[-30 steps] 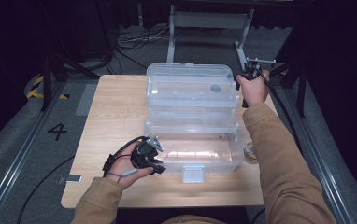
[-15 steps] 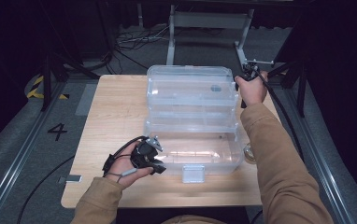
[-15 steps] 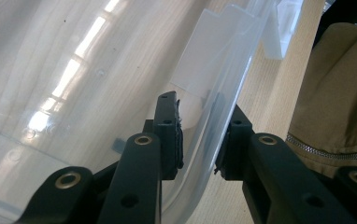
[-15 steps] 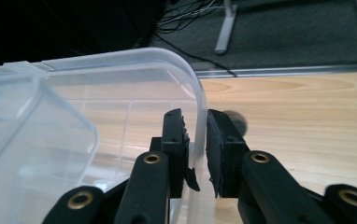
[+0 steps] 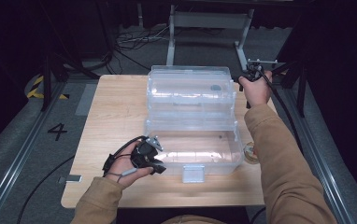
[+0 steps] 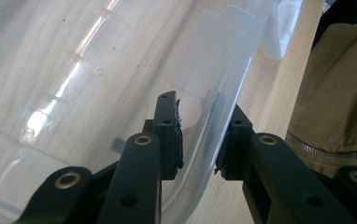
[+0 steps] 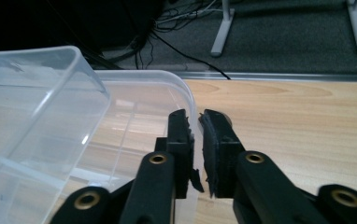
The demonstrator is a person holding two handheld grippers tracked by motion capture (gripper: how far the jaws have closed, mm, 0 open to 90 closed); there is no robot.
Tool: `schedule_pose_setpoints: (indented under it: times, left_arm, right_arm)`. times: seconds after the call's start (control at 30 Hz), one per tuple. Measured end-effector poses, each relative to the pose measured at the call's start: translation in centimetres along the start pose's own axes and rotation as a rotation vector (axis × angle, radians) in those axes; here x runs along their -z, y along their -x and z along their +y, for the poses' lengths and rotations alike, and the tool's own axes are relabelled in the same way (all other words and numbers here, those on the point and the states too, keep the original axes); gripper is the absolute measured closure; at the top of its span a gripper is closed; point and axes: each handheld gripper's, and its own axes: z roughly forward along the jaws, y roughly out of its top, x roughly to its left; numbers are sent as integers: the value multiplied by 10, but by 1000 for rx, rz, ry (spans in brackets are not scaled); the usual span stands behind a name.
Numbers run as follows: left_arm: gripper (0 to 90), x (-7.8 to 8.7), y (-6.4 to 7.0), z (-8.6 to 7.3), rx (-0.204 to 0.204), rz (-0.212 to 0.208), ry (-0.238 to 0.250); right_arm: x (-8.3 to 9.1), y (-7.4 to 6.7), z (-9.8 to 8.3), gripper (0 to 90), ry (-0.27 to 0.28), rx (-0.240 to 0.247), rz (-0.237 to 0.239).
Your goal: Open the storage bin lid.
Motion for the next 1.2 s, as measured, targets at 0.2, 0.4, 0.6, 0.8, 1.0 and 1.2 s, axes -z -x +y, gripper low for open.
schedule_pose_setpoints:
  times: [0.2,0.4,0.6,0.8,1.0,1.2]
  left_arm:
    - [736,0,0,0,10,-2,-2]
    - [732,2,-4,0,29,-41,11]
    - [659,11,-6,1,9,-78,56]
    - [636,28,-8,1,5,-84,117]
    - [589,46,-12,-5,28,-34,170]
    - [565,61,-22,-15,63,5,208]
  right_arm:
    - [6,3,-3,669,47,41,37]
    - [21,6,-4,567,63,89,100]
    - [47,5,-7,470,98,121,134]
    - [69,14,-18,404,116,162,167]
    - [93,17,-34,326,148,173,154]
    - [112,11,-54,314,175,231,179]
